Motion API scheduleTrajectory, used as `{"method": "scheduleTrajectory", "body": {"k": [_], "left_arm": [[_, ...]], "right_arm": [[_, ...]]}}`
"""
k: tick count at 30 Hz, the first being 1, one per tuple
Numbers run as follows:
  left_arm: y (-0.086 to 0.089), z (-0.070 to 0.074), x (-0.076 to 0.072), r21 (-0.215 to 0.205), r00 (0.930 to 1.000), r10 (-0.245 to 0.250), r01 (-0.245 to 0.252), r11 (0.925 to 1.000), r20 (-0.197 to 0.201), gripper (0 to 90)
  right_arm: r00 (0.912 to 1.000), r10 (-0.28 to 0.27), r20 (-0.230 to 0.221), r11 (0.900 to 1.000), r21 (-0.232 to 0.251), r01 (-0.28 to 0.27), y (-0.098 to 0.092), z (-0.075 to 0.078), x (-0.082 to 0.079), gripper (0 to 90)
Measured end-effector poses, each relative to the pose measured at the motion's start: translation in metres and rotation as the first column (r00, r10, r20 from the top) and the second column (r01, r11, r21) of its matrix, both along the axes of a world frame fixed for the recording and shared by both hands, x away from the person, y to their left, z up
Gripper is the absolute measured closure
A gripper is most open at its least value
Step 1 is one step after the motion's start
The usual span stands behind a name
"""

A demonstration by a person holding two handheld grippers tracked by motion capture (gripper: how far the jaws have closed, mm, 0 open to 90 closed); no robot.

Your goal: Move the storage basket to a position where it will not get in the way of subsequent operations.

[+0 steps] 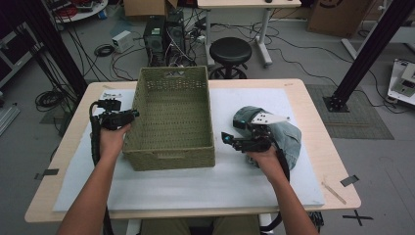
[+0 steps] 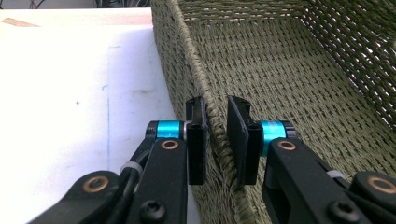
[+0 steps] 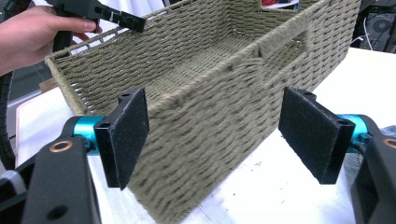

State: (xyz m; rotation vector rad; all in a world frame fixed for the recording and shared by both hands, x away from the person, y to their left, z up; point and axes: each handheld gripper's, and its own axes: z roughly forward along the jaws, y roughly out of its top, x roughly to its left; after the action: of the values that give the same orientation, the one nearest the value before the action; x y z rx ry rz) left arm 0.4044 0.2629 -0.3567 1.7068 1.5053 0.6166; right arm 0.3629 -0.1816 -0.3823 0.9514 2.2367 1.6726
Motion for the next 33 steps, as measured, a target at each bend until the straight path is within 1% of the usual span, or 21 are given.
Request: {"method": "scheduleTrajectory", "body": {"k": [1, 5, 7, 10, 13, 16, 20, 24, 33], "left_arm": [[0.003, 0.000, 0.000, 0.003, 1.0000, -0.002, 0.002, 1.0000, -0.002, 78.6], [0.014, 0.000, -0.002, -0.006, 0.9999, 0.016, -0.016, 0.9999, -0.004, 80.6], [0.020, 0.001, -0.003, -0.006, 0.9999, 0.012, -0.012, 0.9999, -0.009, 81.6], [0.026, 0.002, -0.005, 0.012, 0.9998, 0.014, -0.014, 0.9998, -0.015, 82.4], [0.033, 0.003, -0.008, 0.029, 0.9998, 0.001, -0.001, 0.9996, -0.022, 82.4], [0.038, 0.003, -0.009, 0.049, 0.9998, -0.001, 0.002, 0.9988, -0.020, 82.5], [0.045, 0.004, -0.012, 0.064, 0.9998, -0.002, 0.003, 0.9979, -0.022, 82.5], [0.053, 0.004, -0.014, 0.074, 0.9998, 0.000, 0.002, 0.9973, -0.020, 82.6], [0.074, 0.004, -0.022, 0.078, 0.9995, 0.025, -0.023, 0.9967, -0.021, 82.6]], "right_arm": [[1.0000, 0.000, 0.001, 1.000, 0.000, 0.000, 0.000, 0.000, 0.000, 24.8], [1.0000, 0.003, 0.004, 1.000, -0.008, -0.003, 0.002, 0.000, 0.000, 24.8], [1.0000, 0.006, 0.000, 1.000, -0.010, -0.006, 0.003, -0.001, 0.000, 24.8], [1.0000, 0.008, 0.002, 1.000, -0.014, -0.008, 0.006, -0.001, 0.001, 24.8], [0.9999, 0.012, -0.001, 1.000, -0.014, -0.012, 0.007, -0.001, 0.001, 24.8], [0.9999, 0.016, 0.000, 1.000, -0.015, -0.016, 0.010, -0.001, 0.002, 24.8], [0.9998, 0.018, -0.005, 1.000, -0.019, -0.018, 0.012, -0.001, 0.002, 24.8], [0.9997, 0.024, -0.001, 0.999, -0.023, -0.024, 0.014, -0.001, 0.003, 24.8], [0.9996, 0.029, -0.001, 0.999, -0.023, -0.029, 0.018, 0.000, 0.004, 24.8]]}}
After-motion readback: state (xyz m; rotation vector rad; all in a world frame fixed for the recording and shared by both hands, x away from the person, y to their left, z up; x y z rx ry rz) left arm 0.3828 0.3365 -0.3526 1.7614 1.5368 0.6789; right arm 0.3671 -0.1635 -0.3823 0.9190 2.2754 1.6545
